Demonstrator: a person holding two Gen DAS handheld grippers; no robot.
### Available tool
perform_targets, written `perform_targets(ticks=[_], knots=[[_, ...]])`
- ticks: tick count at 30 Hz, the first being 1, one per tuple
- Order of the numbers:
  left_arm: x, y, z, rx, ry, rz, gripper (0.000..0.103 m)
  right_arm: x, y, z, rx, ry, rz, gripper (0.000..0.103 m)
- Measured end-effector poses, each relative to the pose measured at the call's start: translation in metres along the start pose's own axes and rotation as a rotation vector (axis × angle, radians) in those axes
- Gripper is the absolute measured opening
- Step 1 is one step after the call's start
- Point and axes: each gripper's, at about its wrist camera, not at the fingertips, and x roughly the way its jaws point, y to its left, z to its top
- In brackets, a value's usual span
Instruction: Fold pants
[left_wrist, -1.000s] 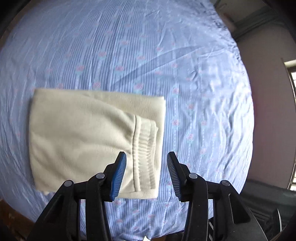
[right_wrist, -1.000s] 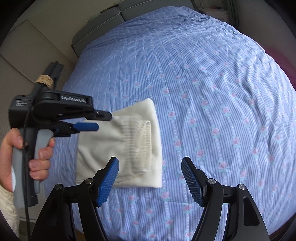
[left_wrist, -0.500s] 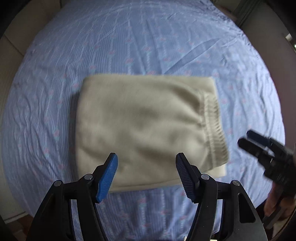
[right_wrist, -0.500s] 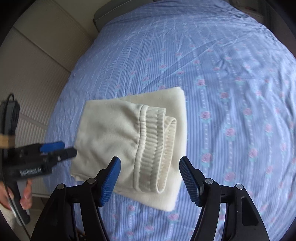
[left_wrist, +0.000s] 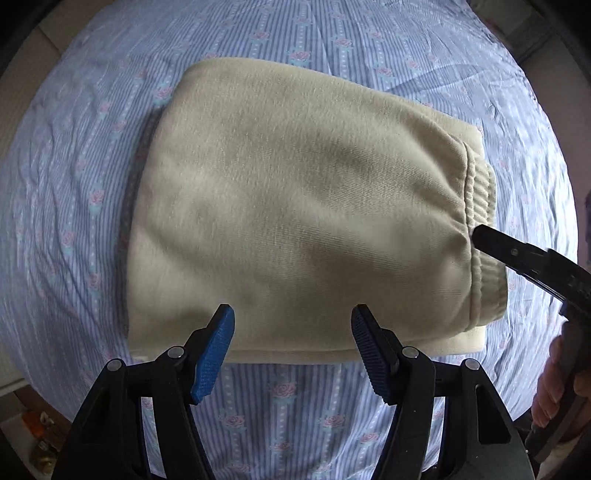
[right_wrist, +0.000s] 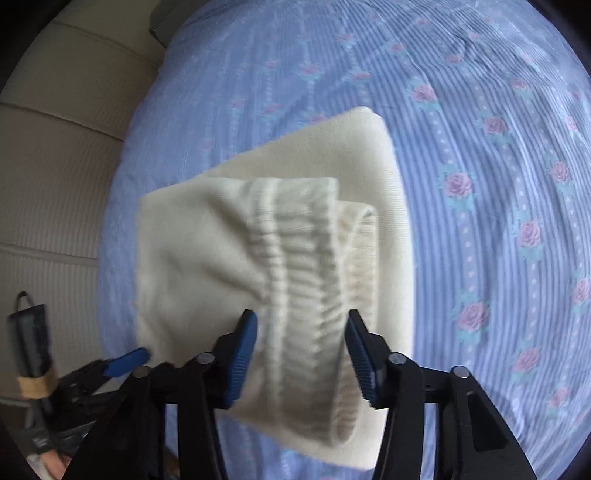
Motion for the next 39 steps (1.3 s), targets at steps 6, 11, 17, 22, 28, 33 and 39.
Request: perform_targets(ticks=[6,11,17,22,28,33,39], knots=[[-0.004,-0.005,-0.004,-0.012,-0.012,-0.012,0.066,-0.02,0.018,-0.007,-0.053,-0.053,0.047,0.036],[-0.009,-0.013,-0.002,-0.01,-0.014,-0.05,0.066,0.012,-0.001,-0.009,0.021,0.091,0.081,0.031],[-0.014,-0.02,-0.003,0.007,-0.021,-0.04,0.066,0.002,0.003,-0.024,0.032,0.03,0.053,0.013],[-0.011,-0.018,-0.003,-0.006,-0.009,-0.032,0.066,-0.02,0.007,-0.034,-0.035,0.004,-0.018,0.009],[0.002,-0.017,-0.008,-0.017,0.031,-0.032,0.068,-0.034,-0.026,-0.03,0.045,0.022,-0.04,0.01],[0.011,-0.01,-0.018,-0.015,0.042,-0.021,0.072,-0.047,-0.013,-0.042,0.031,0.026,-0.092,0.045],[0.041,0.011,-0.035,-0.035,0.148,0.036,0.075,-0.077,0.006,-0.066,-0.018,-0.049,-0.125,0.056]])
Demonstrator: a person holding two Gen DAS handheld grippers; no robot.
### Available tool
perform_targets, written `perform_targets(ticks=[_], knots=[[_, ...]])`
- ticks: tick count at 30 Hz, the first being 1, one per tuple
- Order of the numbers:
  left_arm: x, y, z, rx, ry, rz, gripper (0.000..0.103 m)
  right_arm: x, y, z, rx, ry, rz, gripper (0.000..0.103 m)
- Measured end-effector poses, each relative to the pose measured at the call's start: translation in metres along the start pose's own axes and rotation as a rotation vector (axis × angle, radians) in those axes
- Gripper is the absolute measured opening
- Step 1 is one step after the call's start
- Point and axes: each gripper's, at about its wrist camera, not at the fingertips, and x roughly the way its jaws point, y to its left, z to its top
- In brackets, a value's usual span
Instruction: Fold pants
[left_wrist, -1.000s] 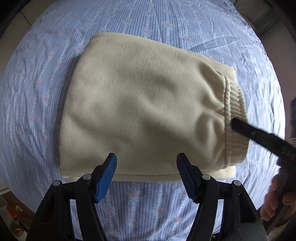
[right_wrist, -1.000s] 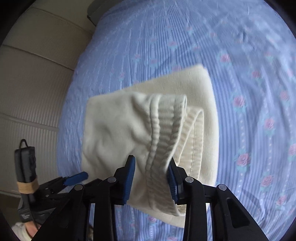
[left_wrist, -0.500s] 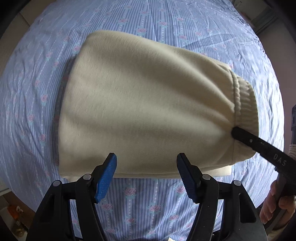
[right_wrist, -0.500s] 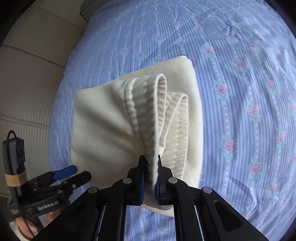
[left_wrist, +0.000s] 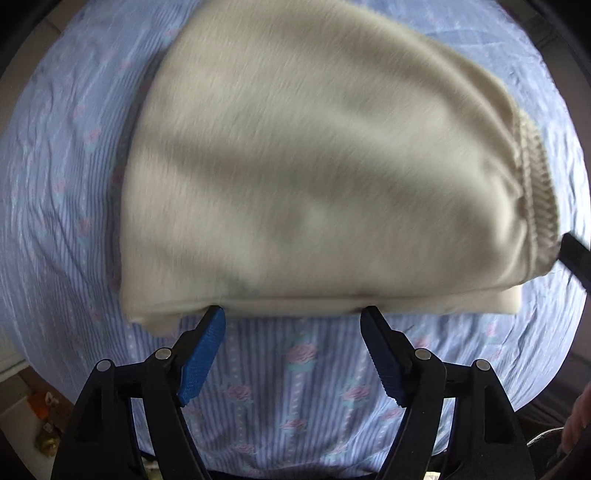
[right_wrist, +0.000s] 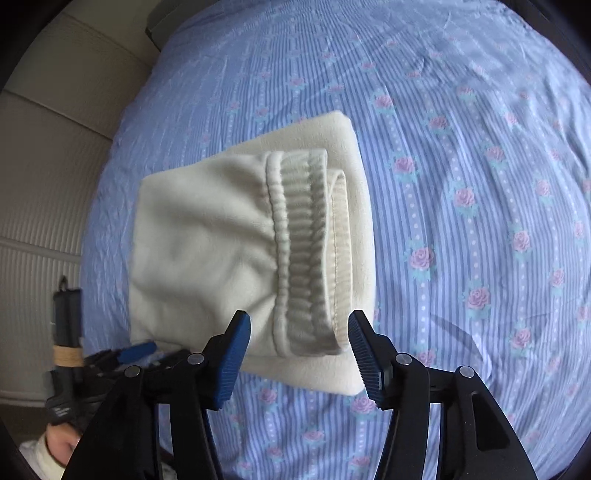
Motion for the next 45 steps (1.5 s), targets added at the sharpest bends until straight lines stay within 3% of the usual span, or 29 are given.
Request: perform_targets(ticks=[3,6,9,14,19,22,26,27,29,31,34,38,41,44,45], knots=[[0.016,0.011,-0.002,-0.055,0.062,0.0,0.075,-0.004,-0.008,0.01,0.012,-0.054,0.01,0.056],[0.012,0.016,-0.005,-0.089,0.053,-0.044,0.074,0.006,-0.026,0.025,0.074,-0.06,0.037,0.056],[-0.008,0.008,-0.012,-0.047,-0.004,-0.105,0.073,0.014,-0.033,0.041,0.093,-0.067,0.072,0.056],[-0.041,0.0,-0.011,-0.033,-0.12,-0.112,0.073,0.034,-0.031,0.061,0.144,-0.082,0.123,0.056],[-0.06,-0.006,0.016,-0.06,-0.232,-0.097,0.074,0.052,-0.034,0.059,0.147,-0.019,0.115,0.057],[-0.065,-0.011,0.03,-0.054,-0.252,-0.088,0.074,0.059,-0.032,0.053,0.15,-0.013,0.124,0.064],[-0.068,-0.014,0.036,-0.049,-0.261,-0.109,0.074,0.071,-0.03,0.042,0.143,0.009,0.136,0.064],[-0.069,-0.014,0.032,-0.048,-0.261,-0.111,0.074,0.073,-0.033,0.045,0.132,0.013,0.128,0.06],[-0.068,-0.015,0.026,-0.05,-0.254,-0.115,0.074,0.076,-0.021,0.055,0.1,0.011,0.115,0.035],[-0.064,-0.014,0.022,-0.051,-0.239,-0.114,0.074,0.066,-0.003,0.055,0.058,-0.008,0.089,0.023],[-0.061,-0.014,0.015,-0.048,-0.233,-0.102,0.074,0.034,0.02,0.051,-0.032,-0.083,0.075,0.017],[-0.06,-0.012,0.012,-0.047,-0.234,-0.099,0.074,0.017,0.019,0.051,-0.055,-0.122,0.025,0.017],[-0.061,-0.011,0.011,-0.056,-0.235,-0.098,0.074,0.039,-0.004,0.058,0.03,-0.052,0.006,0.019],[-0.061,-0.007,0.008,-0.056,-0.248,-0.083,0.075,0.037,-0.004,0.053,0.057,-0.045,0.001,0.036],[-0.061,-0.006,0.007,-0.058,-0.251,-0.073,0.076,0.029,-0.007,0.049,0.039,-0.048,-0.027,0.05]])
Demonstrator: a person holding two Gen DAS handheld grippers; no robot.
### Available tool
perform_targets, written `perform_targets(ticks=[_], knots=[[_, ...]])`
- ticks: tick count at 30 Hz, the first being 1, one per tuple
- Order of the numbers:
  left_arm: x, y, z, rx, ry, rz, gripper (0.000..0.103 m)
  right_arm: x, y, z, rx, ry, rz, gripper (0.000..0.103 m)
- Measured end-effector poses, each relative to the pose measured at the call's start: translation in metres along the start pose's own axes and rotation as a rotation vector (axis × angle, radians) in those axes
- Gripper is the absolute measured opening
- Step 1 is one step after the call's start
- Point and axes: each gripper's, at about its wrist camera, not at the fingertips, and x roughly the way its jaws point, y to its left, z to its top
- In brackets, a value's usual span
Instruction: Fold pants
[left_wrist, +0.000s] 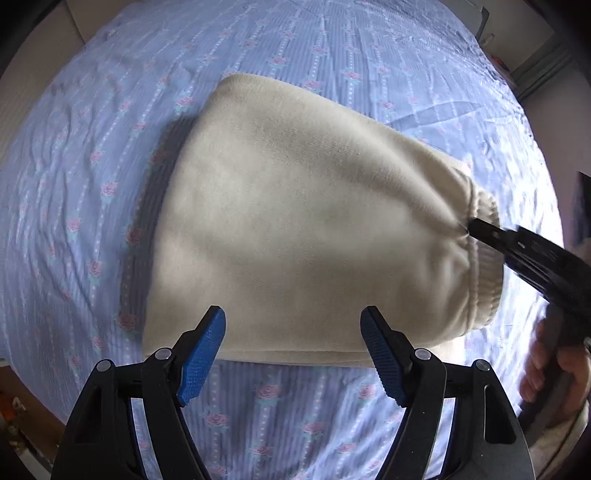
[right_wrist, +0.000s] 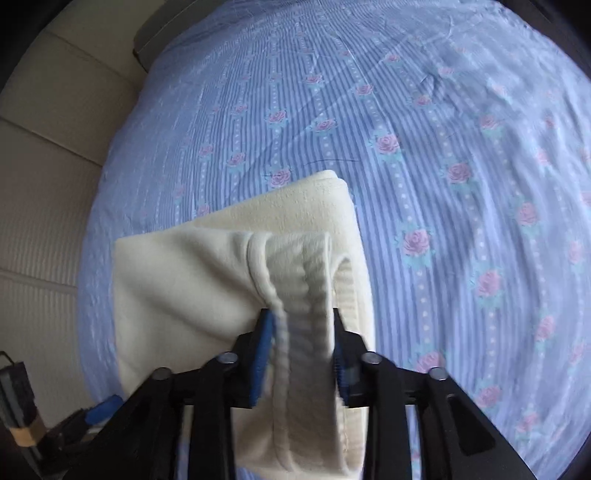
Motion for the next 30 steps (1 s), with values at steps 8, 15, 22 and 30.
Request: perform_targets(ticks=[8,15,22,30], knots=[[0.03,0.021,-0.023,0.001,0.073,0.076,0.079,-0.012,-0.027,-0.068,0.033,0.049,-0.08,0.064],[0.073,0.033,-0.057,-0.021,0.234,0.089,0.073,-0.025,-0.057,-0.102,0.162,0.084,-0.06,0.064],[0.029,0.026,-0.071,0.012,0.095,0.089,0.076,-0.045,-0.055,-0.115,0.176,-0.035,0.098,0.088],[0.0,0.008,-0.053,0.043,-0.029,0.124,0.08,0.012,-0.067,-0.116,0.269,0.049,0.265,0.088]])
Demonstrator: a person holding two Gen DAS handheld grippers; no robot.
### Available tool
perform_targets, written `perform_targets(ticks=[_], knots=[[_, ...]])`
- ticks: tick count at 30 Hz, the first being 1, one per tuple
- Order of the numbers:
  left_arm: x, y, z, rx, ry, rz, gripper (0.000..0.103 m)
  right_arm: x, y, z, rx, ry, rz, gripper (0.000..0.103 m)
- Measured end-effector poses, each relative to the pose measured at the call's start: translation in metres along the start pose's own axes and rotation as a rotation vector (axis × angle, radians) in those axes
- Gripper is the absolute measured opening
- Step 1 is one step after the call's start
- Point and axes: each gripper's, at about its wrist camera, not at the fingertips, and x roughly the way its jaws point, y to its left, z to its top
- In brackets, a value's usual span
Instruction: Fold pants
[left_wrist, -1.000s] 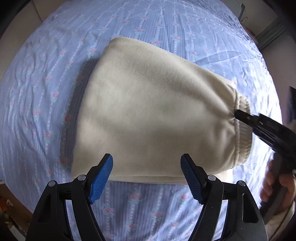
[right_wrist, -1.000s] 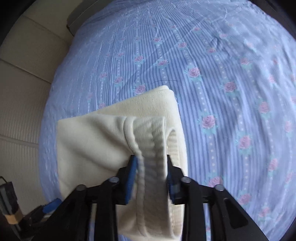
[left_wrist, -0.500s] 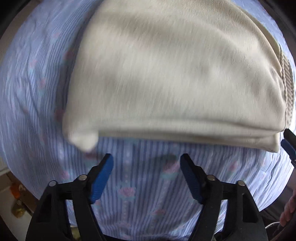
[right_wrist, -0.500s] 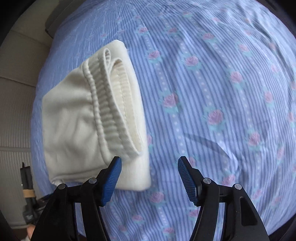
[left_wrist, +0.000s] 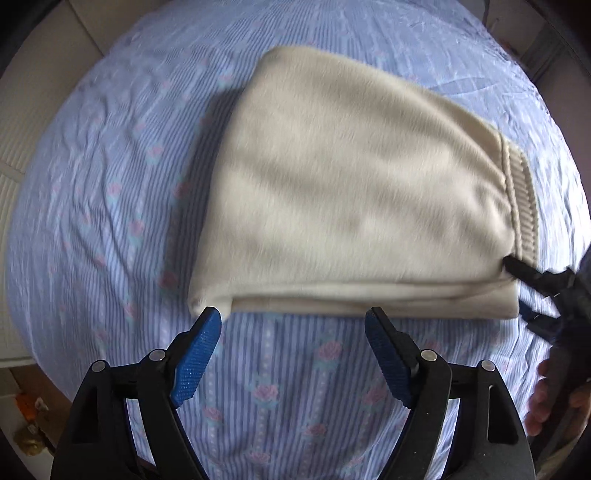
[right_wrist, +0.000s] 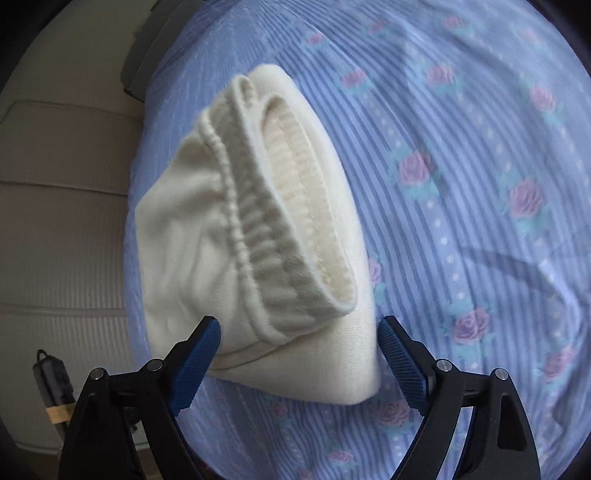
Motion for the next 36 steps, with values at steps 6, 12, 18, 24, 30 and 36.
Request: perform_targets(ticks=[6,12,18,24,30,36], knots=[[-0.001,-0.012,0.011,0.04,-0.024,-0.036,0.08,-0.002,-0.035,-0.028,0.118,0.021,0.163,0.089],[0.005,-0.012,0.008,0.042,-0.024,-0.046,0.08,0.01,-0.043,-0.005,0.174,0.052,0.251,0.091],[0.01,0.0,0.006,-0.001,-0.034,-0.027,0.08,0.021,-0.035,0.006,0.164,0.082,0.242,0.087],[0.009,0.025,0.007,-0.033,-0.078,-0.011,0.081,-0.007,-0.01,0.004,0.136,0.039,0.138,0.048],[0.01,0.069,0.022,-0.095,-0.115,-0.093,0.087,-0.015,0.062,0.0,-0.045,-0.015,-0.102,0.047],[0.043,0.083,0.049,-0.071,-0.05,-0.245,0.09,-0.005,0.082,0.0,-0.11,-0.029,-0.197,0.047]])
